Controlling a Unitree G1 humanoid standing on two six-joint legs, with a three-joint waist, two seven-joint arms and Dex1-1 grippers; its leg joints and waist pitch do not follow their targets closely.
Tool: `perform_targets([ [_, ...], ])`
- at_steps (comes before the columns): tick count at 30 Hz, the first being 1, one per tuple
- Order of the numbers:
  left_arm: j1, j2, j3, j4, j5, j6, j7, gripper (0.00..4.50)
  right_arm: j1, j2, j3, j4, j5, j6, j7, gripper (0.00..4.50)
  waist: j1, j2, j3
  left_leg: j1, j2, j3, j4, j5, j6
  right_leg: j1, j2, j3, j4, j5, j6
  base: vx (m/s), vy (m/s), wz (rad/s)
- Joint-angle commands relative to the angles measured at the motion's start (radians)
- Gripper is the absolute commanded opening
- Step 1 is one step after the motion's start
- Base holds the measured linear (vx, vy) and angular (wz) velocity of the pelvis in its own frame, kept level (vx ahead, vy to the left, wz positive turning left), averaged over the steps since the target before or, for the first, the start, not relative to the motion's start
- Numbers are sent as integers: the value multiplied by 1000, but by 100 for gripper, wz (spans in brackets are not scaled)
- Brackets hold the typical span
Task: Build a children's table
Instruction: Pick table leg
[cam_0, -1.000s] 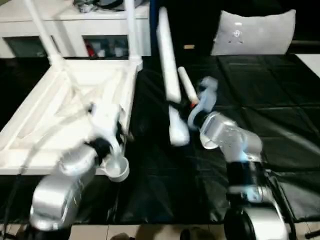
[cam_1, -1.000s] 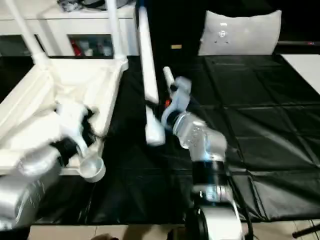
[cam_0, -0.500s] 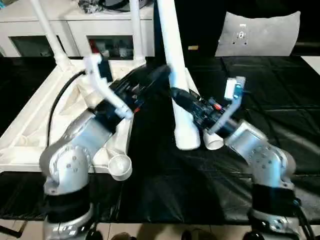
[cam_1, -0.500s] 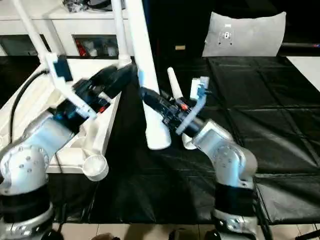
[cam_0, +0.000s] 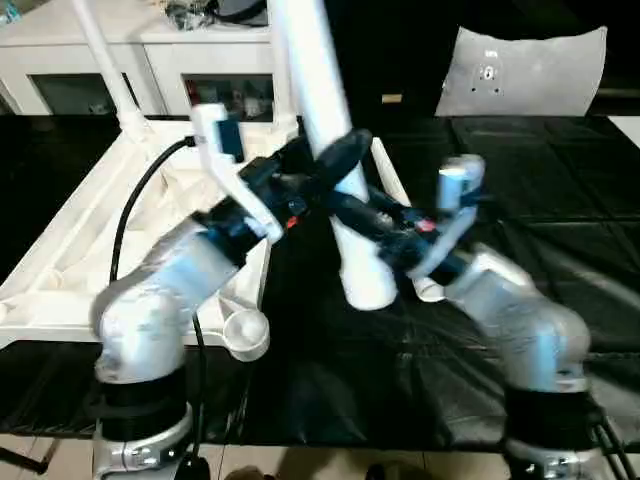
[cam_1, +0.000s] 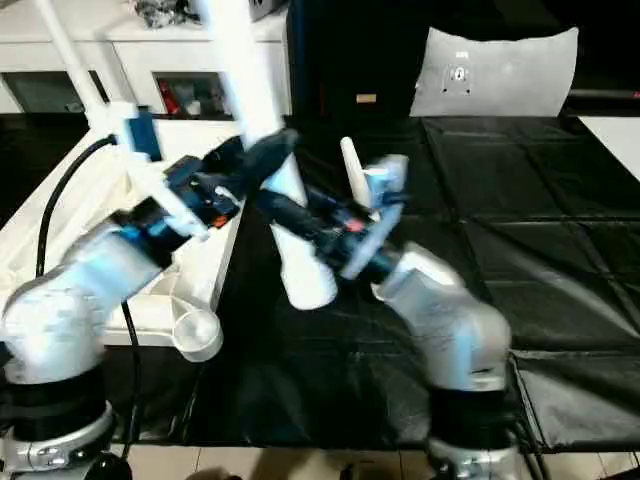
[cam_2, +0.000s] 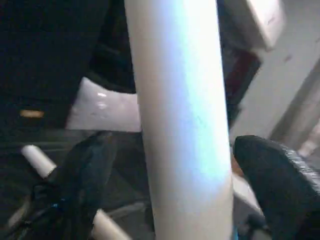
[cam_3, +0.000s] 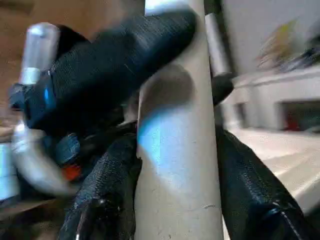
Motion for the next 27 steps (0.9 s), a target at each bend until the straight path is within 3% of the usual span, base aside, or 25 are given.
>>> perform_targets([
  [1,-1,16,-46,-4,76,-40,40,393,4,11,27,18,-70,-105,-36,184,-2,1,-73,-8,16,8,-77,-155,27,59,-58,29,-100,-496,-30,0,0,0],
  [2,-2,-1,-51,5,102,-57,93,373,9,14,53,47,-115,-170,-54,184,-4,-6,-74,-10,19,9,-77,-152,29,60,-58,30,-97,-467,-42,0,0,0],
  [3,-2,-1,-51,5,102,-57,93,368,9,14,53,47,-115,-170,-54,184,-4,-6,-74,-10,19,9,-77,-152,29,60,-58,30,-97,-467,-42,0,0,0],
  [5,-2,-51,-36,27,148,-92,197,360,13,32,70,94,-179,-265,-112,184,-6,-5,-76,-13,21,10,-76,-125,31,64,-58,34,-89,-387,-84,0,0,0],
  [6,-2,-61,-32,32,156,-98,215,343,13,37,70,100,-185,-277,-119,184,-5,-4,-76,-11,18,11,-74,-124,33,64,-57,35,-88,-378,-90,0,0,0],
  [7,-1,-84,-22,40,170,-107,251,331,15,41,79,113,-210,-310,-139,184,-5,-10,-78,-15,19,12,-73,-110,40,67,-59,37,-86,-351,-104,0,0,0],
  [9,1,-99,-29,44,196,-114,267,325,18,34,105,128,-268,-375,-168,184,-2,-8,-79,-16,19,13,-71,-87,47,68,-59,38,-81,-319,-114,0,0,0],
  [15,20,-133,-54,32,205,-121,279,285,15,56,104,168,-297,-434,-204,184,-3,-8,-75,-16,20,13,-74,-100,64,68,-60,38,-83,-328,-121,0,0,0],
  [21,42,-152,-93,27,226,-139,296,233,0,65,107,229,-310,-507,-221,184,-6,-11,-73,-15,20,14,-75,-144,62,66,-60,37,-89,-389,-102,0,0,0],
  [24,41,-158,-93,31,225,-138,293,203,-3,64,111,240,-313,-522,-224,184,-5,-6,-72,-15,19,13,-76,-148,63,65,-58,36,-90,-395,-94,0,0,0],
  [27,40,-163,-92,35,230,-140,288,190,-6,64,114,255,-318,-543,-229,184,-6,-8,-75,-15,21,12,-76,-136,65,66,-58,37,-87,-361,-102,0,0,0],
])
